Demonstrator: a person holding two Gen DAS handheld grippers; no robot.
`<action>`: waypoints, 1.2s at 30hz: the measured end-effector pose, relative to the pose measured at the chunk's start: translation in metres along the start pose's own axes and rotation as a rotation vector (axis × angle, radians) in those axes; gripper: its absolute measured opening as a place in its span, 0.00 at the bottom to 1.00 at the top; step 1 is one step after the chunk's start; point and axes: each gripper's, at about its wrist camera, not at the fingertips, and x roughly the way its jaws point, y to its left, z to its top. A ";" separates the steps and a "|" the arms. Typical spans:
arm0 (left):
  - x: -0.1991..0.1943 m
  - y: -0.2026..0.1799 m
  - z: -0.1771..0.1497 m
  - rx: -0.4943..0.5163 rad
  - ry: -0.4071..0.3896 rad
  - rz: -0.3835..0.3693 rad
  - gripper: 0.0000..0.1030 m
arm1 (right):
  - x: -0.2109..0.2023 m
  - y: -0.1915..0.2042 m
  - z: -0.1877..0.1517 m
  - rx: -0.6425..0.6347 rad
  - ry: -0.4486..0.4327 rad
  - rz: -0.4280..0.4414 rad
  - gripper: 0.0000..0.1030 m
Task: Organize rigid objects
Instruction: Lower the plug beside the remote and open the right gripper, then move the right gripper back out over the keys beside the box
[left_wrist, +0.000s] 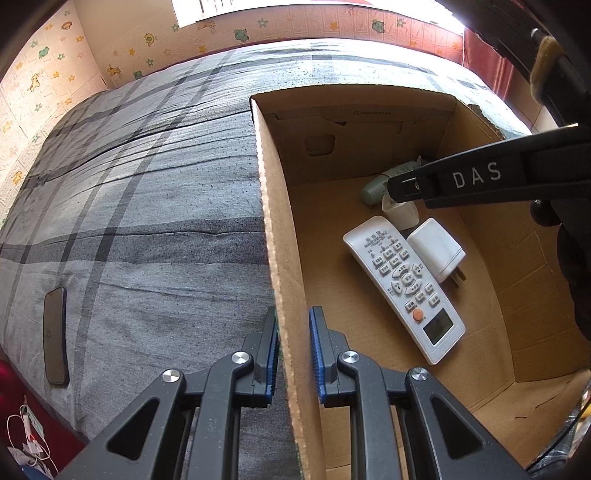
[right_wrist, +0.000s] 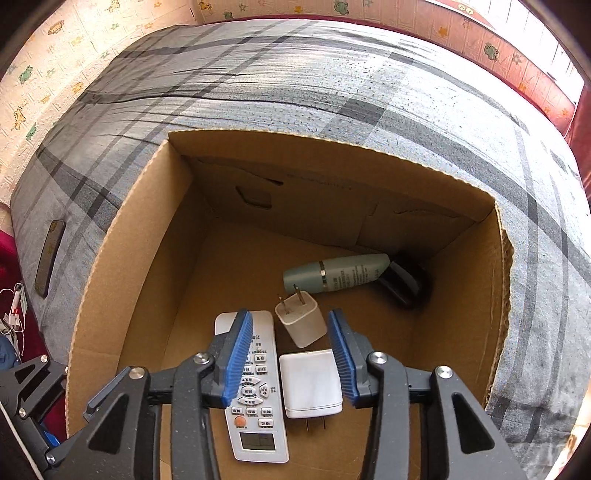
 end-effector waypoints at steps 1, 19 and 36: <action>0.000 0.000 0.000 0.000 0.000 0.000 0.18 | -0.002 0.000 0.000 -0.001 -0.003 0.000 0.46; 0.000 -0.001 0.000 0.000 0.002 0.003 0.18 | -0.050 0.004 -0.015 0.006 -0.060 -0.035 0.52; -0.001 -0.002 0.000 0.003 0.002 0.012 0.18 | -0.108 -0.039 -0.045 0.058 -0.120 -0.104 0.73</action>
